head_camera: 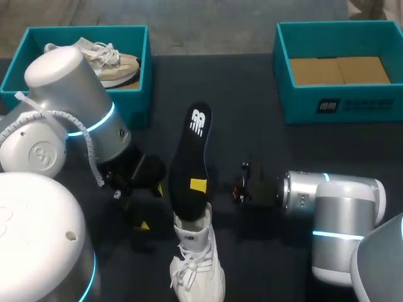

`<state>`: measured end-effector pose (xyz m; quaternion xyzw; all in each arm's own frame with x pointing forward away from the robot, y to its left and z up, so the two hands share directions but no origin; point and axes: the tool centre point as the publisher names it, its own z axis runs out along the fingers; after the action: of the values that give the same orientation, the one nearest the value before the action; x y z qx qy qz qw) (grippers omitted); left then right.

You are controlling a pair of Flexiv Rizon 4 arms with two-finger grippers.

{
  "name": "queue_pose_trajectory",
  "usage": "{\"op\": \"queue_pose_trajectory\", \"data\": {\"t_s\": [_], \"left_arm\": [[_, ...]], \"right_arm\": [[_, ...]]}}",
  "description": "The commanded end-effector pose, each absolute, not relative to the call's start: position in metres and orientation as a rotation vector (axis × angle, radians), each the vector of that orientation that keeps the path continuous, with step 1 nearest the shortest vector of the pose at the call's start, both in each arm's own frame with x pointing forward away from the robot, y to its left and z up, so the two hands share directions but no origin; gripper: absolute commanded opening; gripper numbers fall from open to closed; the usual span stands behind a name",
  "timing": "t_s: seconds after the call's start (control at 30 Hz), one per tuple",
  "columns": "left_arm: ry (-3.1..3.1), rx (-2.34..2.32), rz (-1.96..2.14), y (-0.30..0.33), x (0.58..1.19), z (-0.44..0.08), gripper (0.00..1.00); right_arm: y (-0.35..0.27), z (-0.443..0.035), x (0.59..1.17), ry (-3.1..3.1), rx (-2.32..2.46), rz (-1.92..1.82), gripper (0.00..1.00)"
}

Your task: Take the shoe out of the shoebox, open the shoe tongue, remove and reinsert the insole, then place the shoe into the shoebox

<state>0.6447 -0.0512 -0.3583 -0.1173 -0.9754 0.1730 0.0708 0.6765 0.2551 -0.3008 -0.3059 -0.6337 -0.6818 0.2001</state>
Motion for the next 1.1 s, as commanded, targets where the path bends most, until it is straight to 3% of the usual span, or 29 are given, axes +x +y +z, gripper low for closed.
{"op": "queue_pose_trajectory", "data": {"t_s": [0.03,1.1], "left_arm": [[-2.935,-0.353,0.520,-0.051,0.644,-0.359,1.00],[-2.935,-0.353,0.520,-0.051,0.644,-0.359,1.00]], "right_arm": [[0.252,-0.298,0.678,-1.781,-0.845,-1.901,0.00],[0.243,-0.302,0.692,-1.837,-0.778,-1.840,0.00]]}}
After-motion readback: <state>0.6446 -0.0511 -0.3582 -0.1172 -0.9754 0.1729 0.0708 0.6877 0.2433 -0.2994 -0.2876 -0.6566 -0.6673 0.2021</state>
